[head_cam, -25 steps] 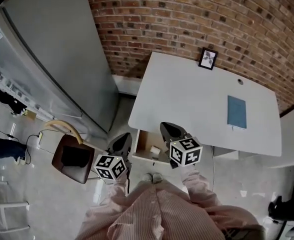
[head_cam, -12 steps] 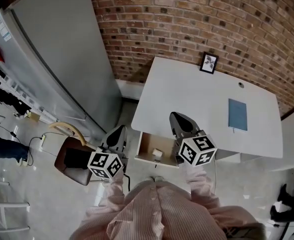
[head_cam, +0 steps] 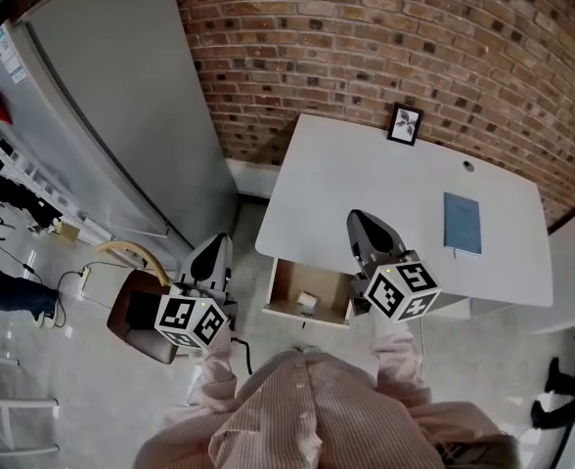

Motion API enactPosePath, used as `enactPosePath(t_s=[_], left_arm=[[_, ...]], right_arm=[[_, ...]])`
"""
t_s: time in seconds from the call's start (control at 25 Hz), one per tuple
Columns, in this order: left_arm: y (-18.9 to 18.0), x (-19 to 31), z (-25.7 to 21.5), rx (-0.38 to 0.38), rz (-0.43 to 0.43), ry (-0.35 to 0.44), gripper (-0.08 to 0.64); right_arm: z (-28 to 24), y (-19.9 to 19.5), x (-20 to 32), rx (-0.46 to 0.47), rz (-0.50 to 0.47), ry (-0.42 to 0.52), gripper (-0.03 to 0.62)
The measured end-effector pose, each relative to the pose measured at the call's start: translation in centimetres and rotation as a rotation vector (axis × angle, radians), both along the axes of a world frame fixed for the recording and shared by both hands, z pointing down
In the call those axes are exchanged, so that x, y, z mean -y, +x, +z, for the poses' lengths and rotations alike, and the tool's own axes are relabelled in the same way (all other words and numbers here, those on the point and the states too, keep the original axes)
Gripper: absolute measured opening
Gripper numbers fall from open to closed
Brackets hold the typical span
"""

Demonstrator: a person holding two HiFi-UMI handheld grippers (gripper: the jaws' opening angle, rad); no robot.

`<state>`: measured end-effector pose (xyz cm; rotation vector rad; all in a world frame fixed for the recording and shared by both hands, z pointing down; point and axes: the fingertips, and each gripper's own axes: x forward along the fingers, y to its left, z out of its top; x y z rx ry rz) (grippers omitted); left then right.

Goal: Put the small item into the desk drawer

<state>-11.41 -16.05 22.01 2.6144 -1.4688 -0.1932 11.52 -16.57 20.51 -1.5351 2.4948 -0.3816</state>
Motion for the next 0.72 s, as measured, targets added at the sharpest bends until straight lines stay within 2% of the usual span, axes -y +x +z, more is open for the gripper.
enactPosePath(t_s=[0.2, 0.4, 0.72], left_arm=[[-0.2, -0.4, -0.8, 0.043, -0.002, 0.026, 0.000], [-0.7, -0.8, -1.3, 0.053, -0.027, 0.036, 0.000], [-2.2, -1.4, -1.4, 0.074, -0.070, 0.040, 0.000]], right_arm=[[-0.5, 1.3, -0.5, -0.001, 0.018, 0.031, 0.006], [-0.2, 1.6, -0.6, -0.045, 0.033, 0.037, 0.005], [0.1, 1.7, -0.9, -0.052, 0.021, 0.035, 0.005]])
